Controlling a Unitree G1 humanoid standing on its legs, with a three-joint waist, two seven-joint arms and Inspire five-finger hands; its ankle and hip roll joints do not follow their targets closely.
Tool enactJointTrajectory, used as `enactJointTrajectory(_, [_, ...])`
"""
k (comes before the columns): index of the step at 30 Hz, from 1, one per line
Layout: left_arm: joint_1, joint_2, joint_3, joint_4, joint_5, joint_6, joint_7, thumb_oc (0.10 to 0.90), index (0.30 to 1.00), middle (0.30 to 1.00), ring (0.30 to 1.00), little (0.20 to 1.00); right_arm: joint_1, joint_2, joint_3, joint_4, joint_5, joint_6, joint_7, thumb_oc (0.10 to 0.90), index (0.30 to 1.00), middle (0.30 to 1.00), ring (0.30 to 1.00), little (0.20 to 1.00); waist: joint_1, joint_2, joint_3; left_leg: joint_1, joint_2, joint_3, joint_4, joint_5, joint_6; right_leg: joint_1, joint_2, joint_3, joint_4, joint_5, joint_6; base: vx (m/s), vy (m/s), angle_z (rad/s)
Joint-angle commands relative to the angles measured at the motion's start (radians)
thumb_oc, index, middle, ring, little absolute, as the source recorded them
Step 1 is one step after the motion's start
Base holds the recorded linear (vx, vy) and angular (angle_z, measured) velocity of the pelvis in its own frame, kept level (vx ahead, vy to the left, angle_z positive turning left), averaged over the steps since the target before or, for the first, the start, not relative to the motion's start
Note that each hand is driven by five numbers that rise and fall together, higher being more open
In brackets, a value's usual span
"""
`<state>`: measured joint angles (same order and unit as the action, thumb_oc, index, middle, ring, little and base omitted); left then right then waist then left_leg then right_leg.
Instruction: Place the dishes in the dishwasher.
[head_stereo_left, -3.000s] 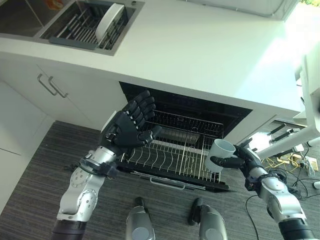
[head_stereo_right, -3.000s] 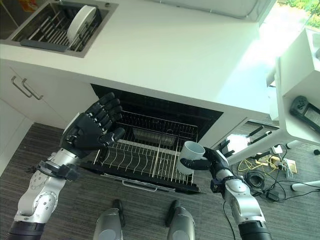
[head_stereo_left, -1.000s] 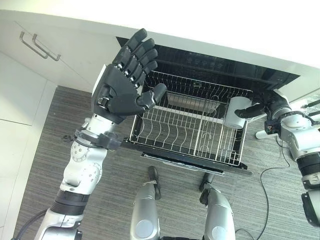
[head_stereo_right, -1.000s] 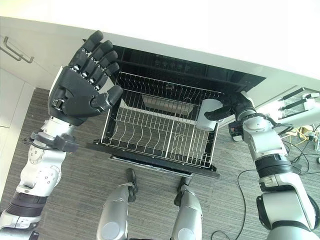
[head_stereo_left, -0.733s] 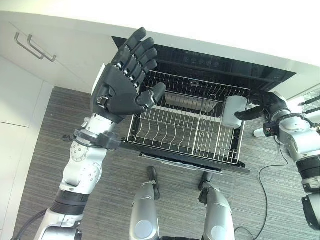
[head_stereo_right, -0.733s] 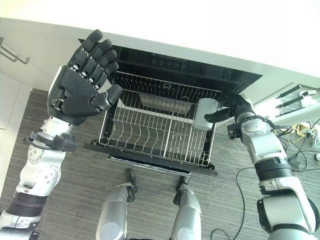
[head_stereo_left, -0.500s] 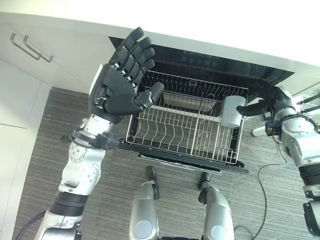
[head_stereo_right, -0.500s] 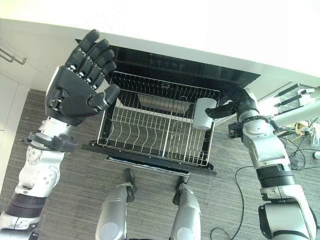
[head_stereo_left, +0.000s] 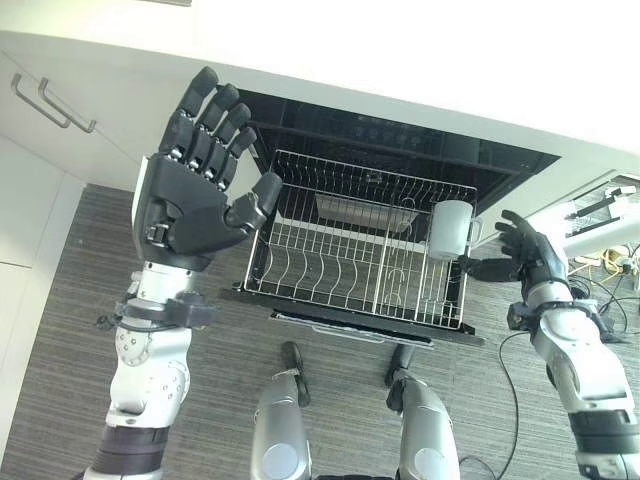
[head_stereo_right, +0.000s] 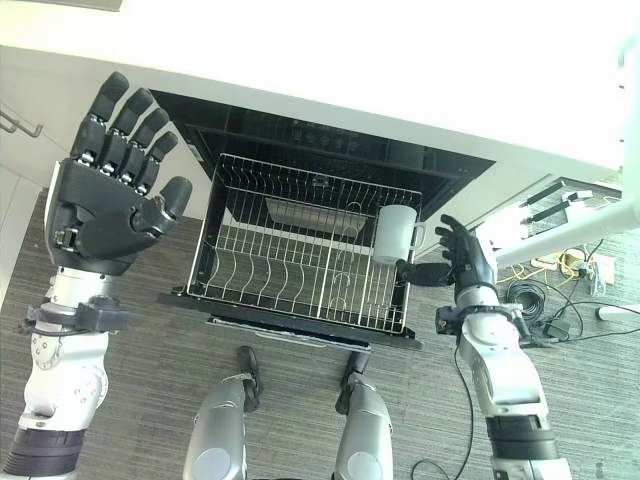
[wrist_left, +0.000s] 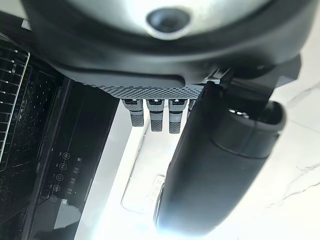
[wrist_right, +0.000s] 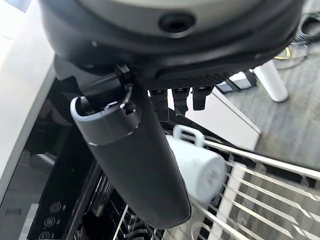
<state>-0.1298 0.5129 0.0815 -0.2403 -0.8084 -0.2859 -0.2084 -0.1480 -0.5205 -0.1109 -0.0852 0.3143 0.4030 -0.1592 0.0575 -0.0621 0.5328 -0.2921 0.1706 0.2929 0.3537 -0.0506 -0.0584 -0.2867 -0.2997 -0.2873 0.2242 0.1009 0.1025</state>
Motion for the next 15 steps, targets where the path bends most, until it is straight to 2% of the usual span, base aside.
enactJointTrajectory(1, [0.022,0.021,0.105,-0.139,-0.027,-0.075,-0.118,0.8,0.9,0.9,0.9,0.9,0.039,-0.017,-0.099,-0.141,0.047,-0.216,0.027,0.8,0.9,0.9,0.9,0.9,-0.019,-0.011,-0.137,0.112,-0.031,-0.099,-0.054,-0.134,0.009,0.055,-0.096,0.065,0.076,-0.101,0.111,0.13,0.398,0.03])
enactJointTrajectory(2, [0.031,0.02,0.109,-0.138,-0.032,-0.069,-0.131,0.8,0.9,0.9,0.9,0.9,0.059,-0.005,-0.102,-0.151,0.051,-0.229,0.028,0.8,0.9,0.9,0.9,0.9,-0.021,-0.011,-0.142,0.116,-0.035,-0.098,-0.054,-0.137,0.012,0.056,-0.101,0.068,0.076,-0.093,0.114,0.17,0.463,0.04])
enactJointTrajectory(4, [0.073,0.014,0.118,-0.149,-0.032,-0.05,-0.156,0.8,0.9,0.9,0.9,0.9,0.12,0.063,-0.092,-0.193,0.052,-0.279,0.034,0.8,0.9,0.9,0.9,0.9,-0.03,-0.006,-0.156,0.143,-0.042,-0.075,-0.054,-0.154,0.023,0.043,-0.127,0.069,0.076,-0.009,0.138,0.08,0.338,-0.09])
enactJointTrajectory(5, [0.105,0.004,0.125,-0.155,-0.032,-0.048,-0.167,0.8,0.9,0.9,0.9,0.9,0.127,0.097,-0.072,-0.196,0.015,-0.324,0.063,0.8,0.9,0.9,0.9,0.9,-0.024,0.006,-0.163,0.159,-0.031,-0.043,-0.054,-0.163,0.031,0.056,-0.12,0.01,0.076,0.018,0.143,0.05,0.395,-0.32])
enactJointTrajectory(6, [0.124,-0.003,0.131,-0.157,-0.028,-0.046,-0.174,0.8,0.9,0.9,0.9,0.9,0.133,0.103,-0.061,-0.199,0.003,-0.348,0.077,0.8,0.9,0.9,0.9,0.9,-0.021,0.016,-0.171,0.166,-0.024,-0.03,-0.054,-0.166,0.038,0.076,-0.103,-0.021,0.076,0.015,0.138,0.11,0.393,-0.73])
enactJointTrajectory(7, [0.137,-0.007,0.136,-0.158,-0.033,-0.04,-0.181,0.8,0.9,0.9,0.9,0.9,0.14,0.1,-0.061,-0.204,0.016,-0.371,0.077,0.8,0.9,0.9,0.9,0.9,-0.019,0.029,-0.182,0.176,-0.025,-0.04,-0.054,-0.186,0.041,0.11,-0.07,-0.031,0.076,-0.027,0.14,0.03,0.298,-1.01])
enactJointTrajectory(8, [0.143,-0.015,0.131,-0.158,-0.048,-0.027,-0.192,0.8,0.9,0.9,0.9,0.9,0.153,0.097,-0.066,-0.211,0.037,-0.4,0.069,0.8,0.9,0.9,0.9,0.9,-0.025,0.04,-0.19,0.163,-0.027,-0.031,-0.054,-0.171,0.054,0.137,-0.016,-0.056,0.076,-0.061,0.102,0.03,0.229,-0.93])
enactJointTrajectory(9, [0.137,-0.021,0.122,-0.149,-0.048,-0.021,-0.199,0.8,0.9,0.9,0.9,0.9,0.16,0.093,-0.074,-0.211,0.049,-0.417,0.064,0.8,0.9,0.9,0.9,0.9,-0.032,0.047,-0.2,0.153,-0.037,-0.042,-0.054,-0.173,0.063,0.155,0.04,-0.048,0.076,-0.098,0.084,-0.02,0.158,-0.45])
enactJointTrajectory(11, [0.122,-0.037,0.092,-0.127,-0.061,-0.008,-0.207,0.8,0.9,0.9,0.9,0.9,0.181,0.078,-0.106,-0.212,0.072,-0.46,0.05,0.8,0.9,0.9,0.9,0.9,-0.06,0.063,-0.221,0.135,-0.066,-0.089,-0.054,-0.171,0.076,0.192,0.207,0.022,0.076,-0.172,0.045,0.07,0.104,0.12])
enactJointTrajectory(13, [0.116,-0.059,0.08,-0.108,-0.077,-0.002,-0.218,0.8,0.9,0.9,0.9,0.9,0.189,0.068,-0.12,-0.216,0.073,-0.485,0.064,0.8,0.9,0.9,0.9,0.9,-0.074,0.064,-0.231,0.14,-0.088,-0.099,-0.054,-0.174,0.078,0.195,0.275,0.034,0.076,-0.216,0.012,0.05,0.013,0.49])
enactJointTrajectory(15, [0.114,-0.064,0.074,-0.101,-0.075,-0.002,-0.219,0.8,0.9,0.9,0.9,0.9,0.196,0.05,-0.13,-0.218,0.086,-0.5,0.074,0.8,0.9,0.9,0.9,0.9,-0.076,0.055,-0.237,0.151,-0.109,-0.096,-0.054,-0.176,0.077,0.188,0.283,0.025,0.076,-0.26,-0.011,0.05,-0.066,0.25])
